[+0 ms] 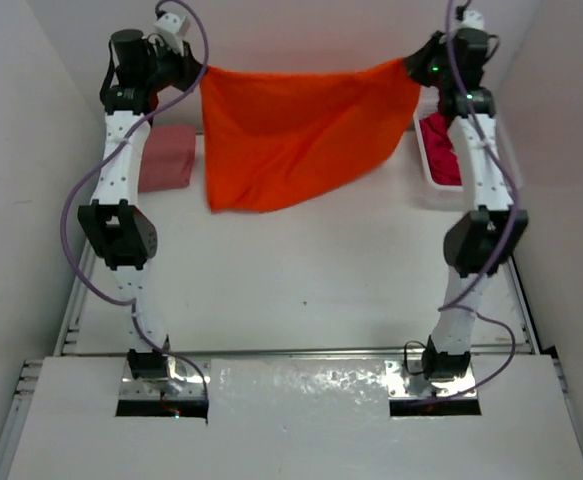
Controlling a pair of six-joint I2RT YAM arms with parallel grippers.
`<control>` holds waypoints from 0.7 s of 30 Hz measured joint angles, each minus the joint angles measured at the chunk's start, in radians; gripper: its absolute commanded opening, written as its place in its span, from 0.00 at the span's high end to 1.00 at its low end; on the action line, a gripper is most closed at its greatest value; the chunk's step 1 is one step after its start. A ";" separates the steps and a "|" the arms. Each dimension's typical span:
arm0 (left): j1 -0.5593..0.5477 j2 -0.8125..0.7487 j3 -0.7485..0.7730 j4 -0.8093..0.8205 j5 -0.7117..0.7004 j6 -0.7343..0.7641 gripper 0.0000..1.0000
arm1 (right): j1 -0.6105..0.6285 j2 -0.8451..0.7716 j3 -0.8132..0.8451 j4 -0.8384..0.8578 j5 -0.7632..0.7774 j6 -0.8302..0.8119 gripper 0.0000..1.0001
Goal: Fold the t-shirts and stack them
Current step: Flatten out the tshirt
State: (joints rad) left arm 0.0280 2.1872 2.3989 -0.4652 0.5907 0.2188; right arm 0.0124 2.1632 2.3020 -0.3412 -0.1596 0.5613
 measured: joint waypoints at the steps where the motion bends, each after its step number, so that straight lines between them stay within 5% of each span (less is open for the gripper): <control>1: 0.001 -0.021 -0.005 0.037 0.002 -0.021 1.00 | -0.015 -0.049 -0.026 0.039 0.006 0.003 1.00; 10: -0.002 -0.194 -0.128 0.189 0.074 -0.043 1.00 | -0.040 -0.538 -0.528 0.226 0.024 -0.020 1.00; 21: -0.002 -0.484 -0.950 -0.145 0.049 0.265 1.00 | 0.046 -1.033 -1.489 0.095 0.054 -0.097 1.00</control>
State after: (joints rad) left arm 0.0261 1.7027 1.4490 -0.6106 0.6395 0.4835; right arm 0.0582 1.1297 0.8127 -0.2459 -0.1055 0.4644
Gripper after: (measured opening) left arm 0.007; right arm 0.002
